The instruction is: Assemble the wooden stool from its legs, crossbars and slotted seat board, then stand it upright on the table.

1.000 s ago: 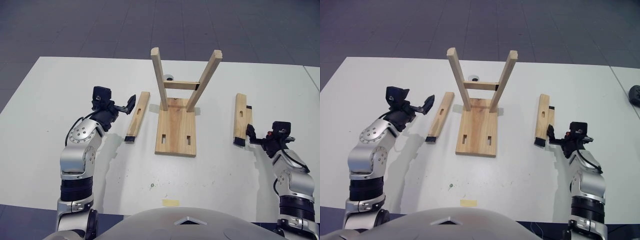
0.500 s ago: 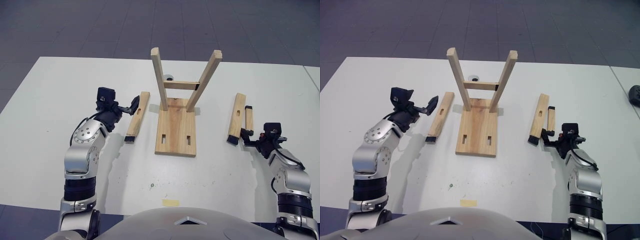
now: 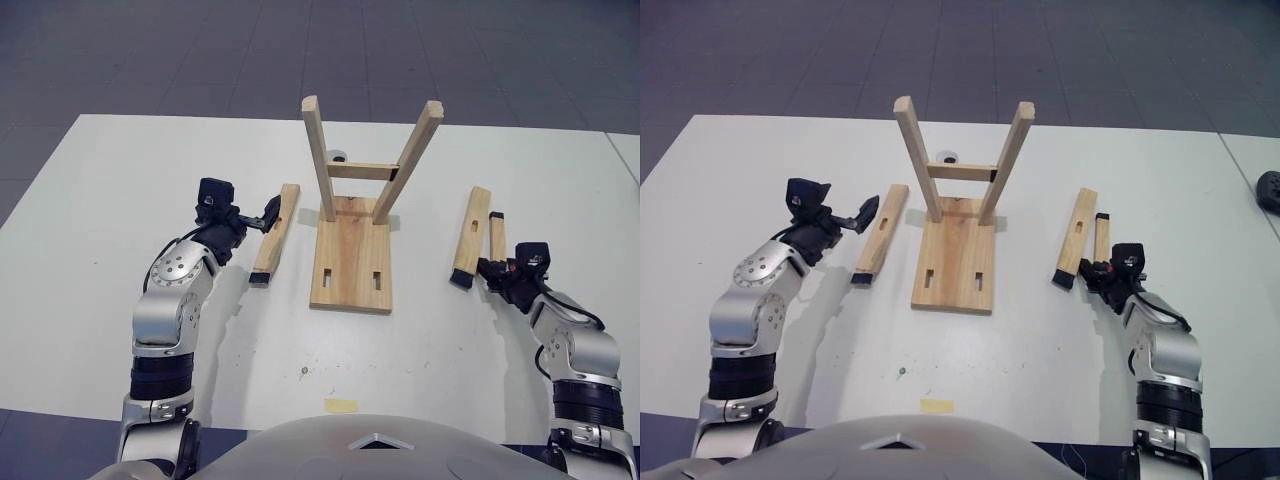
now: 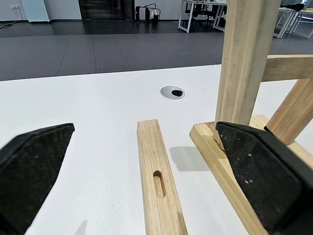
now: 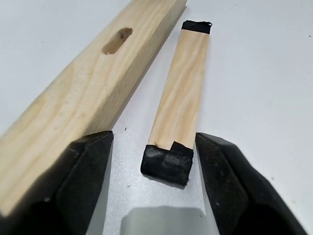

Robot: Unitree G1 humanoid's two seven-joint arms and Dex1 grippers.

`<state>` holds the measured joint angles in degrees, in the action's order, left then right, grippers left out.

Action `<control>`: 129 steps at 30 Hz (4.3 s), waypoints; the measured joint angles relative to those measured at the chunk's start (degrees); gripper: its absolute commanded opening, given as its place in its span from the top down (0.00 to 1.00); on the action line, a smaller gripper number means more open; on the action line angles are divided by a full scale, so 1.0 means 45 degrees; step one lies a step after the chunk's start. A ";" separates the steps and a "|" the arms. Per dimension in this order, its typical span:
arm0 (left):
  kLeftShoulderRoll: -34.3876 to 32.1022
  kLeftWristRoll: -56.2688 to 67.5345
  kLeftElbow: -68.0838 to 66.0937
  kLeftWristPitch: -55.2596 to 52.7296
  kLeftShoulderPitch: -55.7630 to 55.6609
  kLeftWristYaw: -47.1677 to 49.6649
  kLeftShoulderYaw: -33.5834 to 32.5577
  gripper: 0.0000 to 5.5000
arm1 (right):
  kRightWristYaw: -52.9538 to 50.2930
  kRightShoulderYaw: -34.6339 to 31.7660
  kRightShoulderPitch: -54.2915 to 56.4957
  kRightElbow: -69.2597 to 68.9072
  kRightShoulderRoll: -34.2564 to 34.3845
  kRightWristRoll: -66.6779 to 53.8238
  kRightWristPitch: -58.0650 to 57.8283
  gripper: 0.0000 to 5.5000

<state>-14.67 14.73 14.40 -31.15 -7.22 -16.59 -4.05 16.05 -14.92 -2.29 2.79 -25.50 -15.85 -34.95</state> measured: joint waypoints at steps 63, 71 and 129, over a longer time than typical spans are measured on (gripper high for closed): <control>0.0089 1.5153 0.1482 -0.2854 -0.6466 0.3849 -0.1735 0.75 | 0.1564 0.5584 0.3135 -0.7380 0.1489 0.1943 0.6870 0.76; -0.0257 1.4276 0.1625 -0.2635 -0.6327 0.3285 -0.1489 0.92 | 0.1792 0.5522 0.3041 -0.7379 0.1517 0.1514 0.6773 0.76; 0.1400 0.1142 -0.6647 0.5267 -0.2549 -0.0140 -0.0280 0.92 | 0.0849 0.4440 0.2060 -0.6345 0.2238 0.2092 0.6528 0.02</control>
<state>-8.37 19.87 -15.51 -7.45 -18.69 -17.22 -5.30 19.86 5.06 6.99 -25.77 -15.42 -6.44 -5.57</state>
